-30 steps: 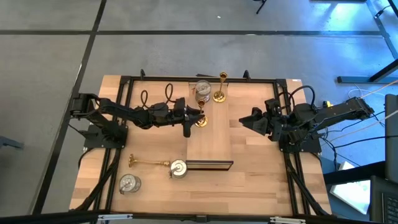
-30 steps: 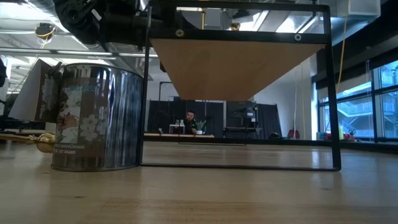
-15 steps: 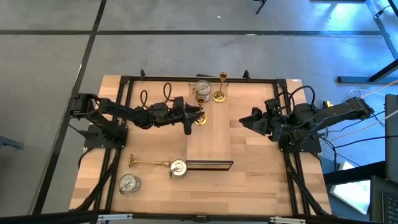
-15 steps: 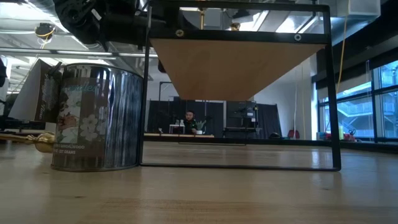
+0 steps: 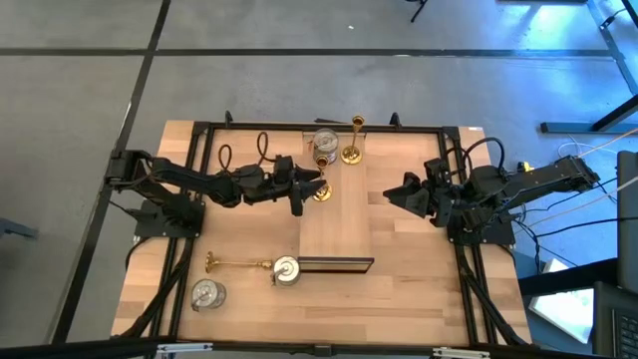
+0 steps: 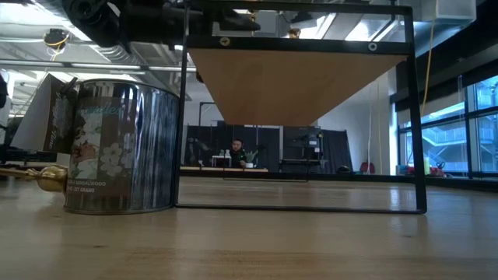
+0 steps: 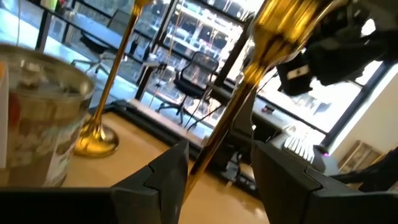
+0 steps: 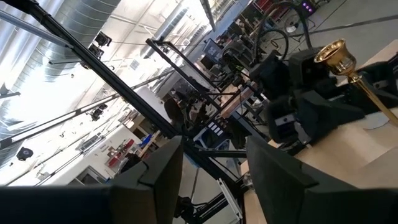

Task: Pick & Place candle stick holders
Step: Put the right gold candle holder on the shelf, then put the right scented candle on the shelf

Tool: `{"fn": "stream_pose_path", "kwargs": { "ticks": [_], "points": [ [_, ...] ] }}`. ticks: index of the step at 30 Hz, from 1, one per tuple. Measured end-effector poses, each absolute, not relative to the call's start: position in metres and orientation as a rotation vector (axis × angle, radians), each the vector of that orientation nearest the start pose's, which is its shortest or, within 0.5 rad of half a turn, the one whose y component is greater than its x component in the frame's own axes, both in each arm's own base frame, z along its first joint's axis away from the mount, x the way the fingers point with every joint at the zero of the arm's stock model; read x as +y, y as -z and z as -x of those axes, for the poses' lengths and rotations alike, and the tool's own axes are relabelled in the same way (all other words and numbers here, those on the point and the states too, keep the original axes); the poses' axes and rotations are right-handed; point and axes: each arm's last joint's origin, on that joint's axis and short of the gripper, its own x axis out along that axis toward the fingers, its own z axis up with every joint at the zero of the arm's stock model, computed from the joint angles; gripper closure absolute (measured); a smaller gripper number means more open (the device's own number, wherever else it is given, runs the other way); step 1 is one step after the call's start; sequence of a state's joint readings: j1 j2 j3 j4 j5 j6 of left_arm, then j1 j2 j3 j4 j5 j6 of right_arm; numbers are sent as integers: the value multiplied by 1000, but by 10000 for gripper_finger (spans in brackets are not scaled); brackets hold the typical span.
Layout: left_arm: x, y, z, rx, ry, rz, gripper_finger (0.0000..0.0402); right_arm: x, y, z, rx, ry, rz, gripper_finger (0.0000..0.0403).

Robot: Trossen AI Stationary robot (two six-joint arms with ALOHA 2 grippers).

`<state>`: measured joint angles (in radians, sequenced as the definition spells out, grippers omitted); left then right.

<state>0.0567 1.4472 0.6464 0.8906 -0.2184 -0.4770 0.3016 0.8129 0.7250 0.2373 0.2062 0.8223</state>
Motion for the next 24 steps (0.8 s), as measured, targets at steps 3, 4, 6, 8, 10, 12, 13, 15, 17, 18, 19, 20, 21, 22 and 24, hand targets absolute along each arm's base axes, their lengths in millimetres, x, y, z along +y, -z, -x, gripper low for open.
{"fn": "stream_pose_path", "kwargs": {
  "ticks": [3,4,6,8,10,12,13,15,17,18,19,20,21,22,24],
  "points": [
    [21,-245,-293,-171,-265,476,230,49,-347,-176,-93,-148,-857,222],
    [21,-247,-292,-176,-273,470,230,49,-347,-176,-94,-148,-857,222],
    [21,-250,-289,-175,-285,461,230,49,-347,-176,-92,-147,-856,222],
    [21,-251,-287,-153,-288,472,230,49,-347,-176,-92,-147,-856,222],
    [19,-250,-284,-104,-282,493,230,49,-347,-176,-91,-147,-856,222],
    [15,-251,-279,-43,-274,498,230,49,-347,-176,-88,-146,-855,222],
    [13,-250,-276,-8,-273,498,230,49,-347,-177,-87,-146,-855,222],
    [9,-251,-269,59,-275,492,230,49,-347,-177,-87,-146,-855,222],
    [6,-251,-261,126,-281,484,230,49,-347,-177,-86,-145,-855,222],
    [5,-252,-258,148,-283,485,230,49,-347,-177,-85,-145,-855,222],
    [4,-253,-254,165,-285,497,230,49,-346,-177,-84,-145,-854,222],
    [3,-253,-250,181,-288,519,230,49,-346,-177,-80,-145,-853,222],
    [2,-255,-247,190,-290,544,230,49,-346,-177,-77,-151,-853,222],
    [2,-256,-244,191,-290,558,230,49,-346,-177,-74,-157,-852,222],
    [1,-259,-241,191,-287,574,230,50,-346,-177,-68,-171,-851,222]
  ]
}}
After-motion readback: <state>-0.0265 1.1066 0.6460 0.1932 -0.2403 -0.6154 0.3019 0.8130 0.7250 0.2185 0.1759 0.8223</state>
